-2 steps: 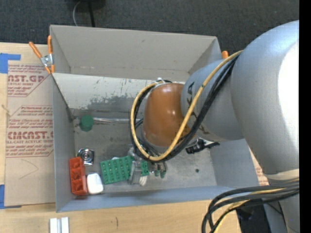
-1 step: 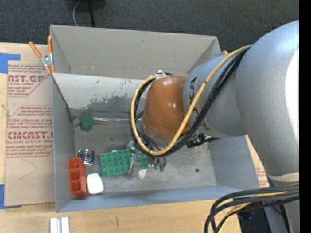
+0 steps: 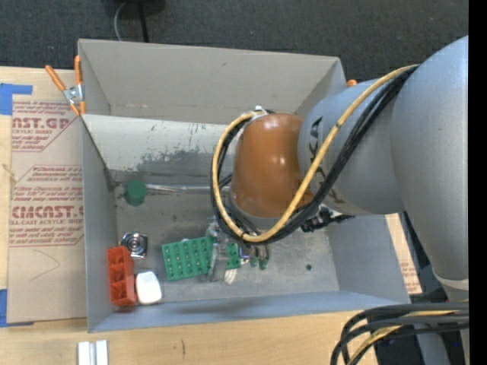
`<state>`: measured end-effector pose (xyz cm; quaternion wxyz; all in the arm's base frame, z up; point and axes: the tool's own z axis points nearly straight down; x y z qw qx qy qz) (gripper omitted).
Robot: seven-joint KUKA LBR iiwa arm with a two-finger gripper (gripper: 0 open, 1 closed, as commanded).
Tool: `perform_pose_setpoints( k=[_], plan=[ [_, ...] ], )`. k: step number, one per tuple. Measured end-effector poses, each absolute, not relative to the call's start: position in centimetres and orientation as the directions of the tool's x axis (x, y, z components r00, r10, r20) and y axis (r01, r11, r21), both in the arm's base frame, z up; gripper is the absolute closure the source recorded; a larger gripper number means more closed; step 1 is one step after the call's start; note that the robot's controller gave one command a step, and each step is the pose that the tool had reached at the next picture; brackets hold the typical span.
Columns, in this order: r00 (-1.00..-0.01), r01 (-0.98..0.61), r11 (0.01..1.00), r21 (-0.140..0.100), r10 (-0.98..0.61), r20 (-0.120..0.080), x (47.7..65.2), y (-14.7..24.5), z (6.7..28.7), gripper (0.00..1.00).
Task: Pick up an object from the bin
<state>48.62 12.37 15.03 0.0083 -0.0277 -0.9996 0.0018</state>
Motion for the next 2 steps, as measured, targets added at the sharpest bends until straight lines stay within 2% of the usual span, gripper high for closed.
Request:
perform_pose_setpoints(
  k=[1,2],
  plan=[
    [-1.0,0.021,1.0,0.004,0.021,-0.016,50.1,11.7,13.7,1.0],
    [-0.998,-0.065,0.998,-0.001,-0.065,0.007,49.7,11.7,30.4,1.0]
  ],
)
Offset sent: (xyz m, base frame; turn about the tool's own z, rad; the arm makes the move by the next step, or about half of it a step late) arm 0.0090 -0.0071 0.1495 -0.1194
